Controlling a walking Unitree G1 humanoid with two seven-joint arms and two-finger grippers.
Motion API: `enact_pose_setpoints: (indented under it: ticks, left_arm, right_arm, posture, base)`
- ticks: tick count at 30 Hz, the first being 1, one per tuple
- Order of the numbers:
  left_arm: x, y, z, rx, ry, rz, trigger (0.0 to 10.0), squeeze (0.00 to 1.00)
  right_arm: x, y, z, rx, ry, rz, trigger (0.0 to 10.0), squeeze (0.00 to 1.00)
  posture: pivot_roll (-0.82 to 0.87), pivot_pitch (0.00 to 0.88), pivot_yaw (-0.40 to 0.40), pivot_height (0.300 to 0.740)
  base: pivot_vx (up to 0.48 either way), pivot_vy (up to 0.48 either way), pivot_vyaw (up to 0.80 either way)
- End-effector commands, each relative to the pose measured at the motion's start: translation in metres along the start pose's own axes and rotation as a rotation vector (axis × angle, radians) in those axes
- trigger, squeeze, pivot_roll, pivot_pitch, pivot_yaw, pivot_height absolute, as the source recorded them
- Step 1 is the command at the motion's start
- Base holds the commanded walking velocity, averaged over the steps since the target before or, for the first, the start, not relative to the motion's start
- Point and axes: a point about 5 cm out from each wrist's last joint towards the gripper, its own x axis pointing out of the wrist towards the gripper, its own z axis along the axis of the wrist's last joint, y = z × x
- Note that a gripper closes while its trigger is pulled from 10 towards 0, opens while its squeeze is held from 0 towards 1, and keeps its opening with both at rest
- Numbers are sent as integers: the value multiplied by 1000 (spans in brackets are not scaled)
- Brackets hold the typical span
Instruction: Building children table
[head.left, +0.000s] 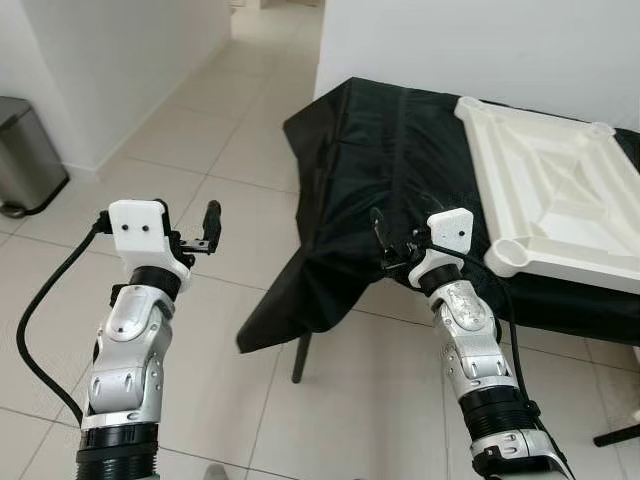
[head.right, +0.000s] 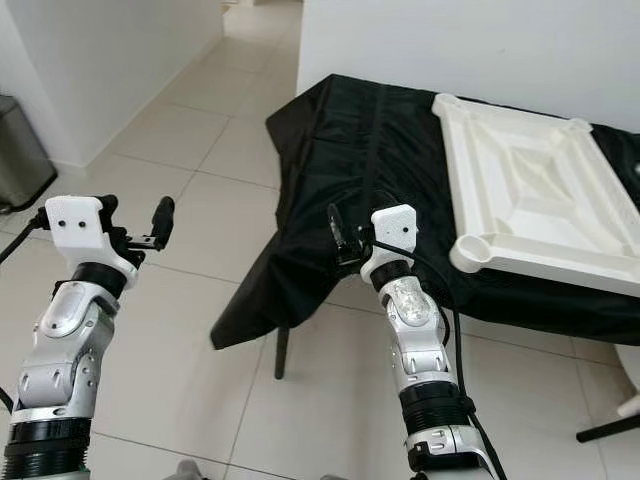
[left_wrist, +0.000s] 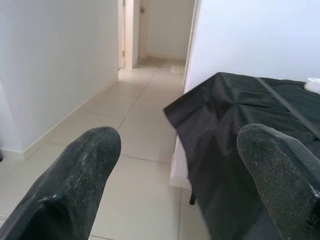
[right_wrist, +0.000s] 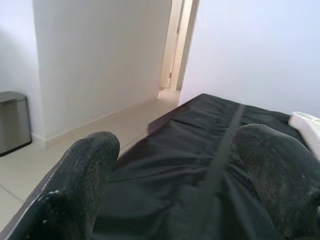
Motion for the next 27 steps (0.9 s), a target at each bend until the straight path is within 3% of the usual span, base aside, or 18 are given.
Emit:
enact_pose_setpoints:
  ticks: [1, 27]
  left_arm:
    - [3, 1, -1, 9, 2, 38, 10000, 0]
    - [7, -2, 2, 4, 1, 15, 10000, 0]
  right_arm:
    - [-2, -3, -2, -12, 4, -12, 10000, 0]
    - [-4, -4, -2, -17, 3, -26, 10000, 0]
  posture:
    - [32, 12, -60, 740]
    - [27, 13, -48, 740]
  base:
    - [0, -341, 0]
    - [0, -338, 0]
